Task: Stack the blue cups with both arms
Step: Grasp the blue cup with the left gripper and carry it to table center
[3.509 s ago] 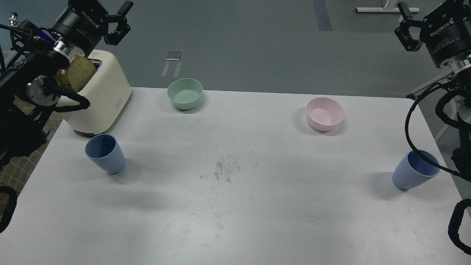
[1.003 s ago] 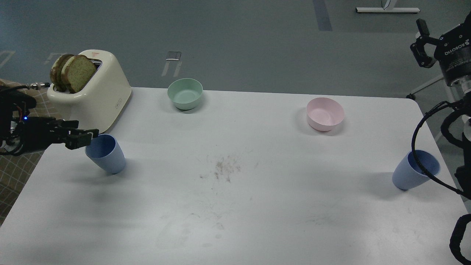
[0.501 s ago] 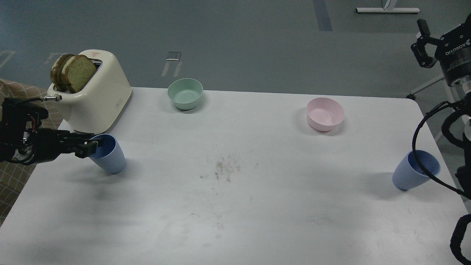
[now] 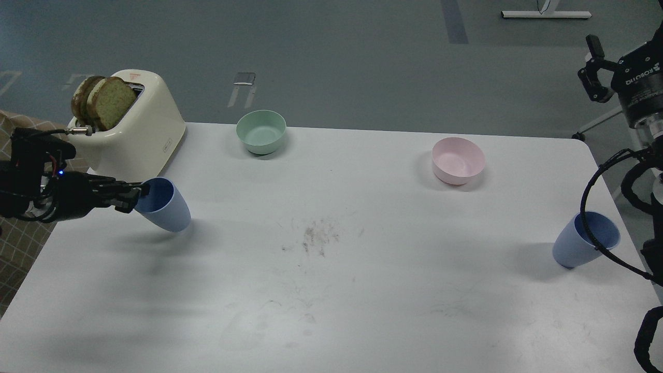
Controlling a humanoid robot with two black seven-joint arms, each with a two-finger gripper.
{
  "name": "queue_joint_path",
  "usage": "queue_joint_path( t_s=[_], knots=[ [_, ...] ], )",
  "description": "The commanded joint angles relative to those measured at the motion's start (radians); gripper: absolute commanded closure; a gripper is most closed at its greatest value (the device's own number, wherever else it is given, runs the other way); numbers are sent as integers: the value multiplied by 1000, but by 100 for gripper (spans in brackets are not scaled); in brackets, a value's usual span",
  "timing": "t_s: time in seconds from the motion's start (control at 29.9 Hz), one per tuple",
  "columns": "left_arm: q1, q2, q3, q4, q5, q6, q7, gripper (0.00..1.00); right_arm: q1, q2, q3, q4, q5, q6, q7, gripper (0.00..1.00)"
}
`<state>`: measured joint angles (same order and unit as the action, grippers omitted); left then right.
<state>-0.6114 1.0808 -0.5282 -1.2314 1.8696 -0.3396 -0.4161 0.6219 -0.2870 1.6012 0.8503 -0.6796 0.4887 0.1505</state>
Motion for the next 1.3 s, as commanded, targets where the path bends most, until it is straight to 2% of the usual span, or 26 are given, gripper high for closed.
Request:
queue_joint_path(
  t_s=[0.0, 0.1, 0.13, 0.23, 0.33, 0.4, 0.5, 0.53, 0.6, 0.67, 0.87, 1.27],
  knots=[
    [-115, -44, 1, -80, 5, -80, 17, 100, -14, -1, 2, 4, 0, 0, 0, 0],
    [-229, -160, 4, -105, 8, -149, 65, 100, -47, -9, 29, 10, 2, 0, 1, 0],
    [-229, -160, 4, -105, 8, -149, 65, 100, -47, -9, 29, 10, 2, 0, 1, 0],
    [-338, -280, 16, -103, 22, -149, 77, 100, -93, -30, 91, 10, 2, 0, 0, 0],
    [-418, -384, 94, -94, 69, -149, 77, 100, -152, -41, 124, 12, 2, 0, 0, 0],
    [-487, -476, 199, -91, 89, -149, 79, 100, -189, -70, 129, 16, 2, 0, 1, 0],
    [-537, -591, 301, -83, 91, -149, 100, 100, -218, -87, 152, 18, 3, 0, 1, 0],
    [-538, -591, 301, -83, 91, -149, 100, 100, -218, -87, 152, 18, 3, 0, 1, 0],
    [-548, -678, 339, -48, 91, -149, 131, 100, -244, -89, 170, 18, 21, 0, 0, 0],
    [-547, -729, 359, -13, 91, -149, 135, 100, -258, -90, 172, 18, 34, 0, 1, 0],
    [-547, -772, 438, 70, 92, -149, 134, 100, -277, -97, 172, 19, 57, 0, 0, 0],
    [-536, -745, 453, 109, 91, -149, 128, 100, -277, -84, 164, 24, 66, 0, 0, 0]
  ],
)
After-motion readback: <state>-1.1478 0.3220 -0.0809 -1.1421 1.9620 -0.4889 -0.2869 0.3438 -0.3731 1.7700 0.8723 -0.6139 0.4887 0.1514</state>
